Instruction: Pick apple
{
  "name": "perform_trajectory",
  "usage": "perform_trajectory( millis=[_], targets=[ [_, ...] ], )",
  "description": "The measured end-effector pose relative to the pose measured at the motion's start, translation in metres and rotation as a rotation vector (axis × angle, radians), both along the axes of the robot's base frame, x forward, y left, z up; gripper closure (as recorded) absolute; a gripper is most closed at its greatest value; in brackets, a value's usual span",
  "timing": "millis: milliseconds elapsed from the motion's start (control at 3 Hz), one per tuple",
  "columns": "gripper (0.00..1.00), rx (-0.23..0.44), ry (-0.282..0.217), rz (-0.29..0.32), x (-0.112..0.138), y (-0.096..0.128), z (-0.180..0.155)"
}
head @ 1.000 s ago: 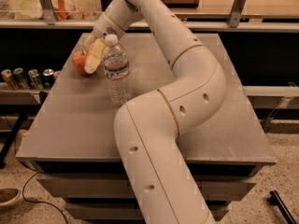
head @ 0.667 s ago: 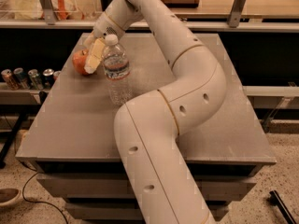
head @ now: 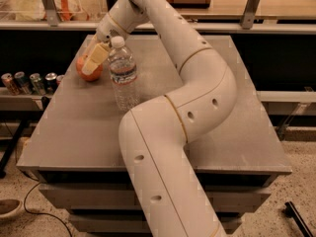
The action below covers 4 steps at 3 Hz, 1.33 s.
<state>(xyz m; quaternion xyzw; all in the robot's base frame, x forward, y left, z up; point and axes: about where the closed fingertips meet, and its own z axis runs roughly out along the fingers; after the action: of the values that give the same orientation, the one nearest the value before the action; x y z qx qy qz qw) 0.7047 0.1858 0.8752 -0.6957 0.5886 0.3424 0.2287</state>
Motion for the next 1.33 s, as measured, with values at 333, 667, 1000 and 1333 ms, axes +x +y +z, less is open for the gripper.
perform_trajectory(
  millis=[333,667,1000,1333],
  targets=[
    [0.64,0.005,-0.003,-0.007,0.003,0.004,-0.002],
    [0.87,0.009,-0.005,-0.012,0.005,0.009,-0.004],
    [0.84,0.013,-0.006,-0.016,0.007,0.012,-0.006],
    [0.61,0.016,-0.007,-0.019,0.009,0.016,-0.009]
  ],
)
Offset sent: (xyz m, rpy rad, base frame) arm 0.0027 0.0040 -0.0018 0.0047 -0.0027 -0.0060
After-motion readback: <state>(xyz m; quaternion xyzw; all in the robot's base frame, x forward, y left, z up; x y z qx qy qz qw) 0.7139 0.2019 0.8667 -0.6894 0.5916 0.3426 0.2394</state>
